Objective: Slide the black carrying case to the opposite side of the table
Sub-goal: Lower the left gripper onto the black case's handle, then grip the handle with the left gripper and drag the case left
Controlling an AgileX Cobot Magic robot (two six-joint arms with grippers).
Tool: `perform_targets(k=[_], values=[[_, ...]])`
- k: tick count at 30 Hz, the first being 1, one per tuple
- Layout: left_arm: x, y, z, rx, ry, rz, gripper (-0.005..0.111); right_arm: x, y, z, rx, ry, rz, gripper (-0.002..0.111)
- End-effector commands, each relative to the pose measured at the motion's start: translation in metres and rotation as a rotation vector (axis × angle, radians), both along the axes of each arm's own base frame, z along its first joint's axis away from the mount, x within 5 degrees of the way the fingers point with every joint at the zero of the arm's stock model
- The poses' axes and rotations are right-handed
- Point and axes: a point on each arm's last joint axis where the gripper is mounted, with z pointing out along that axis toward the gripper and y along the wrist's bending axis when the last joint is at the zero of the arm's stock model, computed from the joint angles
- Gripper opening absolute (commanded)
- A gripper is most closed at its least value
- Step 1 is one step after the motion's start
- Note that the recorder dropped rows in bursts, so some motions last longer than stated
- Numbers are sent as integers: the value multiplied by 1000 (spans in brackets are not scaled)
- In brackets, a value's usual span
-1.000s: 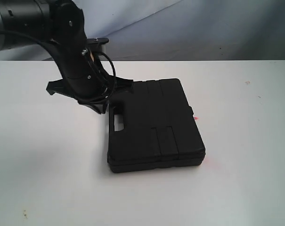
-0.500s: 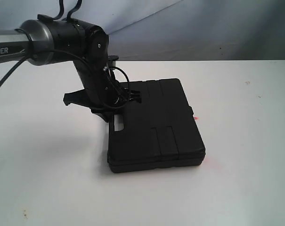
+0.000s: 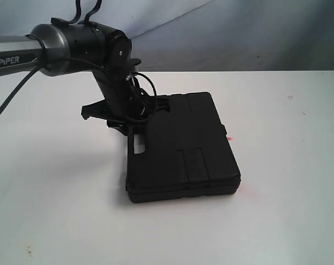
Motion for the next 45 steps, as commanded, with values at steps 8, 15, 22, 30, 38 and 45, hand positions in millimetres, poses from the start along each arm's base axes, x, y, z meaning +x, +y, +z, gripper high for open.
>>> perform_targets(k=[8, 15, 22, 30, 38, 45], values=[[6, 1, -19, 60, -2, 21, 37, 0, 0, 0, 7, -4, -4, 0], [6, 0, -32, 63, 18, 34, 37, 0, 0, 0, 7, -4, -4, 0], [7, -1, -49, 74, 52, 37, 37, 0, 0, 0, 7, -4, -4, 0], [8, 2, -51, 112, 40, 18, 25, 0, 0, 0, 7, -4, -4, 0], [10, 6, -50, 178, 10, -127, 0, 0, 0, 0, 7, -4, -4, 0], [12, 20, -49, 319, 22, -199, 0, 0, 0, 0, 7, -4, -4, 0]])
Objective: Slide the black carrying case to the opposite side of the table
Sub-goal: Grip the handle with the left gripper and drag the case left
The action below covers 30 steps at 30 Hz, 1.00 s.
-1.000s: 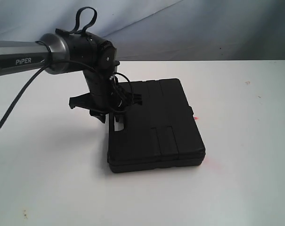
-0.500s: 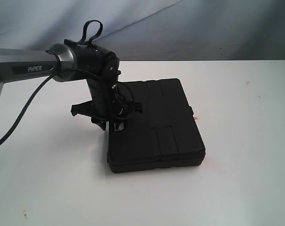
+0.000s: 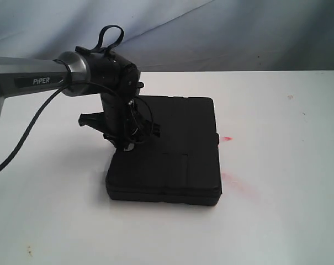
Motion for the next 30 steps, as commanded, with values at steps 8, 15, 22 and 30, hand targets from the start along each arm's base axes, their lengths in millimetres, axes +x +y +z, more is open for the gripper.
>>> perform_targets(k=[8, 15, 22, 30], values=[[8, 49, -5, 85, 35, -65, 0, 0, 0, 0, 7, -4, -4, 0], [-1, 104, 2, 41, -16, 8, 0, 0, 0, 0, 7, -4, -4, 0], [-17, 159, 9, 28, -40, 68, 0, 0, 0, 0, 7, -4, -4, 0], [-24, 204, 5, 8, -18, 156, 0, 0, 0, 0, 7, -4, -4, 0]])
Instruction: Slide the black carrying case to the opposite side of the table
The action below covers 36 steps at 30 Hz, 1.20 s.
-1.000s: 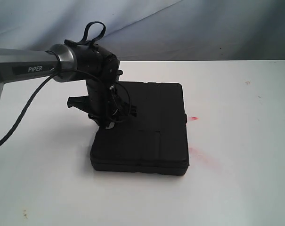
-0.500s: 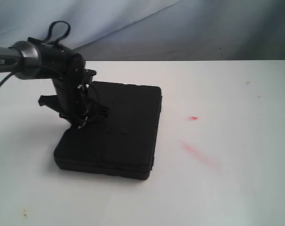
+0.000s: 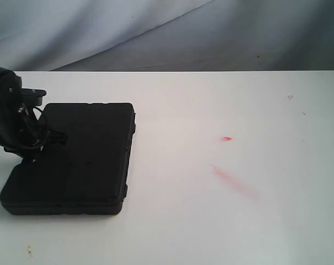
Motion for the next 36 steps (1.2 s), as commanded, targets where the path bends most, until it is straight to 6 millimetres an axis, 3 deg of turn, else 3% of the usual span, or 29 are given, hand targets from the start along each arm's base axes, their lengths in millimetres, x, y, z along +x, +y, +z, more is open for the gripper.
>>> perform_targets(k=[1, 18, 24, 36], values=[[0, 22, 3, -1, -11, 26, 0, 0, 0, 0, 7, -4, -4, 0], [0, 16, 3, -61, -14, 70, 0, 0, 0, 0, 7, -4, -4, 0], [0, 2, 3, -62, -22, 31, 0, 0, 0, 0, 7, -4, -4, 0], [-1, 2, 3, -63, -21, 45, 0, 0, 0, 0, 7, -4, -4, 0]])
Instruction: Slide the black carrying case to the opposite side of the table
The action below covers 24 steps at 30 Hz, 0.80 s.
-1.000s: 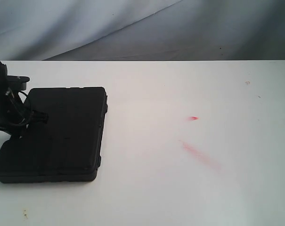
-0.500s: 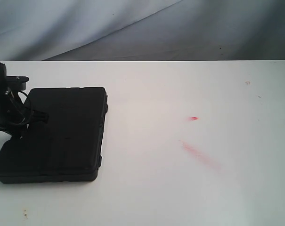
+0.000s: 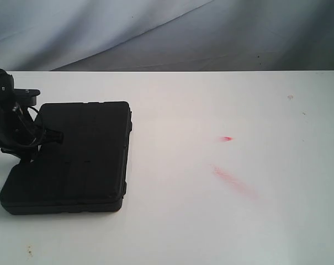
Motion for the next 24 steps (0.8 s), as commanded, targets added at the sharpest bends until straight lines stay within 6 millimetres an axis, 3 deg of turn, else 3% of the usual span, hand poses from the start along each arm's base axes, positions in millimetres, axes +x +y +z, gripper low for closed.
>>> perform_targets(k=[1, 7, 15, 24], values=[[0, -5, 3, -20, -19, 13, 0, 0, 0, 0, 7, -4, -4, 0], [0, -5, 3, -20, -19, 13, 6, 0, 0, 0, 7, -4, -4, 0], [-2, -4, 3, -17, -5, 14, 34, 0, 0, 0, 7, -4, -4, 0], [-1, -4, 4, -9, -3, 0, 35, 0, 0, 0, 7, -4, -4, 0]])
